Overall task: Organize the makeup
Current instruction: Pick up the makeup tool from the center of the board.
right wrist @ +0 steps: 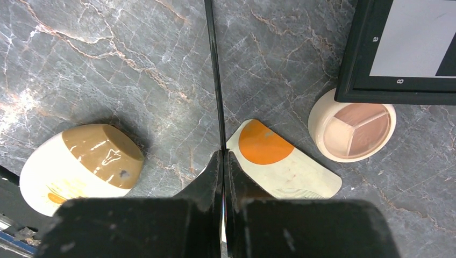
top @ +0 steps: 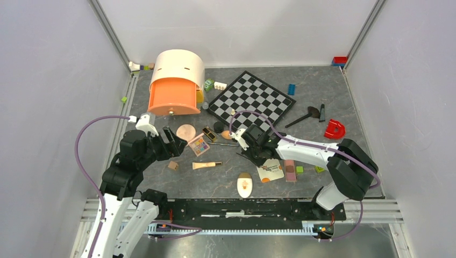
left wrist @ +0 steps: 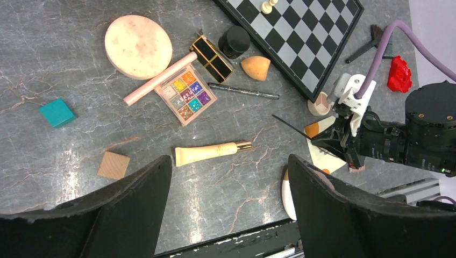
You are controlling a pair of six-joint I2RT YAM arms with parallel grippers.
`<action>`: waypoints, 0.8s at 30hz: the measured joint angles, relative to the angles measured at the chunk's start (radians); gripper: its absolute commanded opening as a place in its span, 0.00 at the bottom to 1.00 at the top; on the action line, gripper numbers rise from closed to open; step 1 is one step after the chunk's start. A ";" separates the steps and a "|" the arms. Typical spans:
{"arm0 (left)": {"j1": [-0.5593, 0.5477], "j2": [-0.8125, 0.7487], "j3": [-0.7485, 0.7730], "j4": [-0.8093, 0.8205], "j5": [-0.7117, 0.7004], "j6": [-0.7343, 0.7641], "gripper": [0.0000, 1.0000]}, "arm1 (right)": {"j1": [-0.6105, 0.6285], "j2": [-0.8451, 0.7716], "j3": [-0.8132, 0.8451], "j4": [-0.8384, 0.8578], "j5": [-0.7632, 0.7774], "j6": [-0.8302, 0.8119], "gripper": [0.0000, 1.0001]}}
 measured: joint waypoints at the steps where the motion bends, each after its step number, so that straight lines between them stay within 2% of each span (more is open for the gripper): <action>1: 0.000 0.000 0.000 0.000 0.000 0.000 0.86 | 0.000 0.000 0.000 0.000 0.001 0.000 0.00; 8: 0.000 0.000 0.000 0.000 0.000 0.000 0.86 | 0.000 -0.011 0.030 -0.025 0.009 -0.007 0.00; 15: 0.001 -0.003 0.000 0.000 0.000 0.000 0.83 | 0.000 -0.084 0.174 -0.042 0.051 -0.035 0.00; 20: 0.011 -0.085 0.000 -0.003 -0.031 0.000 0.83 | 0.000 -0.091 0.323 -0.038 0.060 -0.061 0.00; 24: 0.012 -0.127 0.019 -0.014 -0.120 0.000 0.85 | 0.000 -0.017 0.527 -0.047 0.056 -0.113 0.00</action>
